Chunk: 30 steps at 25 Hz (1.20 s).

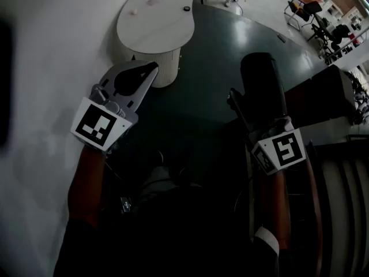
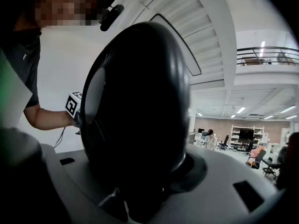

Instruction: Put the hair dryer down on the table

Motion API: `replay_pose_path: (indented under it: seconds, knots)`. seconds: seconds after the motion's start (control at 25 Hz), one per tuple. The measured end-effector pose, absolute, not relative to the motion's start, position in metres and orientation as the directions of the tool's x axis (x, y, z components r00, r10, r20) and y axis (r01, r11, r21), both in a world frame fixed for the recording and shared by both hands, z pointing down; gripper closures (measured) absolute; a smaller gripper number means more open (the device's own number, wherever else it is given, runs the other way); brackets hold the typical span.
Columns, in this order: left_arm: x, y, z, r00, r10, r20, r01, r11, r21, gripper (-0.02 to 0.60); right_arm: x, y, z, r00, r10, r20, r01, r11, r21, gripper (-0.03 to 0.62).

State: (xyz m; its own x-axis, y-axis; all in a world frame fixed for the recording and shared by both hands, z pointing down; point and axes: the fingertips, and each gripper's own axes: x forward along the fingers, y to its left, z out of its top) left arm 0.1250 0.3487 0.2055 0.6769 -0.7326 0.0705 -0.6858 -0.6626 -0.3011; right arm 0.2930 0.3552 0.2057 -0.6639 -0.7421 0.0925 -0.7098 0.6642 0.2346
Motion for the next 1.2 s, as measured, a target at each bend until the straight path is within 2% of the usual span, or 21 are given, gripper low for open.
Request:
replay_pose_path:
  seconds: [0.28, 0.64, 1.2]
  knots:
    - [0.131, 0.354, 0.177, 0.689, -0.723, 0.045, -0.671, -0.66, -0.337, 0.576, 0.287, 0.364, 0.195, -0.656, -0.747, 0.104, -0.706, 0.657, 0.266, 0.368]
    - [0.043, 0.332, 0.203, 0.678, -0.733, 0.06, -0.686, -0.659, -0.309, 0.577, 0.203, 0.343, 0.211, -0.667, -0.738, 0.104, -0.704, 0.67, 0.237, 0.369]
    - [0.014, 0.31, 0.207, 0.7, -0.712, 0.052, -0.674, -0.683, -0.28, 0.576, 0.174, 0.322, 0.205, -0.655, -0.75, 0.094, -0.725, 0.659, 0.198, 0.37]
